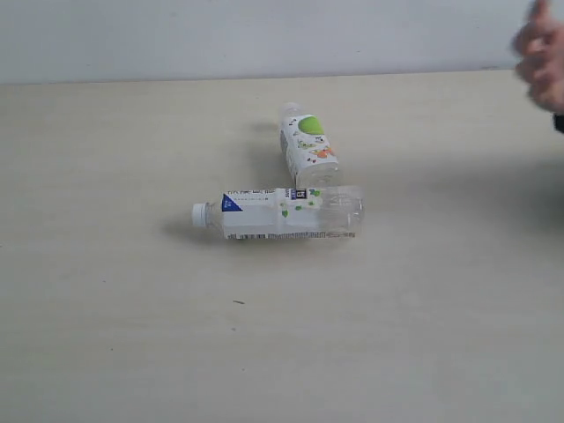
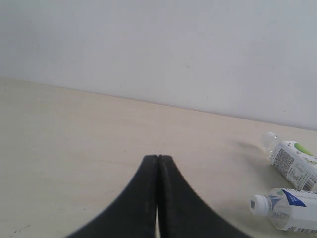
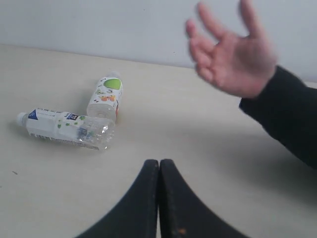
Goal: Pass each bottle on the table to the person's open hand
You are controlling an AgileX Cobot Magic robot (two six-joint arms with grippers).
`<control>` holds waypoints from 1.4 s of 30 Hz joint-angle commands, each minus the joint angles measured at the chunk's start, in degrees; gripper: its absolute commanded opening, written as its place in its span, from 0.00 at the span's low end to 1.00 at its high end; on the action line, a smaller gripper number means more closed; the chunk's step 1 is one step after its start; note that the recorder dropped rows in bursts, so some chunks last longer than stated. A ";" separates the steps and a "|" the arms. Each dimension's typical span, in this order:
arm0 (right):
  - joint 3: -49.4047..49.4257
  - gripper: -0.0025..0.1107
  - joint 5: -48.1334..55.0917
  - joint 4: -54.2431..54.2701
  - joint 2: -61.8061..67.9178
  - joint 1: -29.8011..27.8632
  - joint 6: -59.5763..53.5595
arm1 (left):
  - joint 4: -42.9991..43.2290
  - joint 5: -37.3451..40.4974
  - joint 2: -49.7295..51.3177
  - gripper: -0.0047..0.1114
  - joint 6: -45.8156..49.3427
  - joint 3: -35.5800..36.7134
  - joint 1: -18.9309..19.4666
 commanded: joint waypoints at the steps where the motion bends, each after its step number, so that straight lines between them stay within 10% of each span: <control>1: 0.10 0.02 -0.48 0.07 -0.29 -0.40 0.14 | -0.31 -0.16 -0.39 0.04 0.00 0.21 0.09; 42: 3.60 0.02 -31.43 1.03 12.53 -0.40 -3.46 | -0.31 -0.16 -0.39 0.04 0.00 0.21 0.09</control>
